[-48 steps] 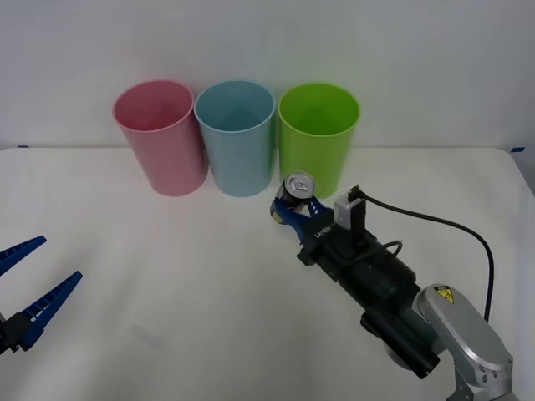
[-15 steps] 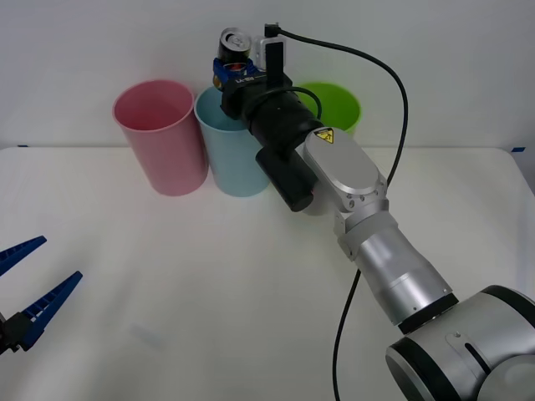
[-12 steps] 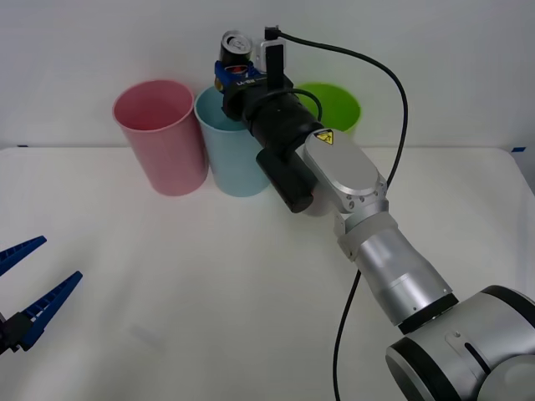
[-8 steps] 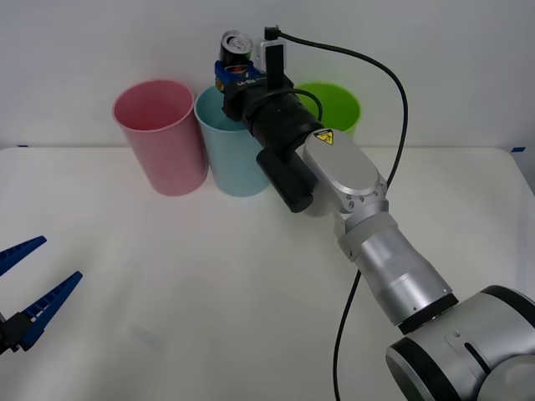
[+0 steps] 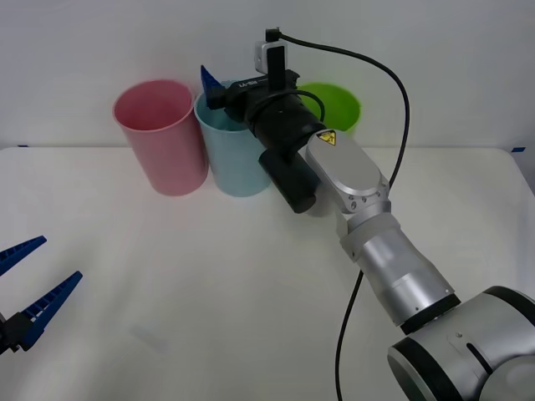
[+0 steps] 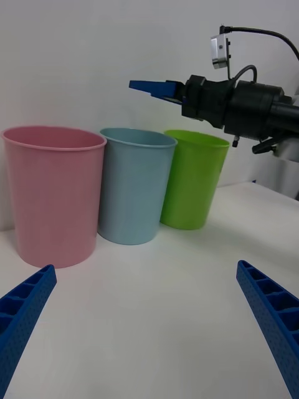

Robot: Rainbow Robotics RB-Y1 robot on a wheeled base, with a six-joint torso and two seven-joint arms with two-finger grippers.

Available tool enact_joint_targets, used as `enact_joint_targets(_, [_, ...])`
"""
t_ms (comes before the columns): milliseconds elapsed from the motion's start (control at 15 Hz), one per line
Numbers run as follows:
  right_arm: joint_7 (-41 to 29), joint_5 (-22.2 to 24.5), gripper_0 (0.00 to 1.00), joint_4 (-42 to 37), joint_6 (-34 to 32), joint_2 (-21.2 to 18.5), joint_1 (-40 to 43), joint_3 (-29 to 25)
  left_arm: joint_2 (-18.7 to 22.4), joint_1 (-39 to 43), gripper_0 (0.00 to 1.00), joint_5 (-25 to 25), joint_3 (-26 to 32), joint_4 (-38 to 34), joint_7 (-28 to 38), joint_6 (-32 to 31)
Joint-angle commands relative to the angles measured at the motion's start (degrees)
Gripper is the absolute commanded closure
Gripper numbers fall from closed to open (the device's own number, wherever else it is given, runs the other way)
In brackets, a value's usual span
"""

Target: Grasp the object on the table and drop it into the matching bin: aluminum can to the light blue bin, PET bottle to the pink bin.

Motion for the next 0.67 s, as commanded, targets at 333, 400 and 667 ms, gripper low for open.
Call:
enact_joint_targets(333, [-1.3,-1.0,0.0,-12.8,-0.3,-6.2,8.9,5.3,0.0,0.0,0.0,0.0,0.0,0.0,0.0,0.0])
enact_joint_targets(400, [-1.7,-1.1,0.0,-15.2,-0.4,-7.6,10.9,6.2,0.0,0.0,0.0,0.0,0.0,0.0,0.0,0.0])
enact_joint_targets(667, [-2.8,-2.4,0.0,-26.9,-0.6,-14.3,19.7,9.5,0.0,0.0,0.0,0.0,0.0,0.0,0.0,0.0])
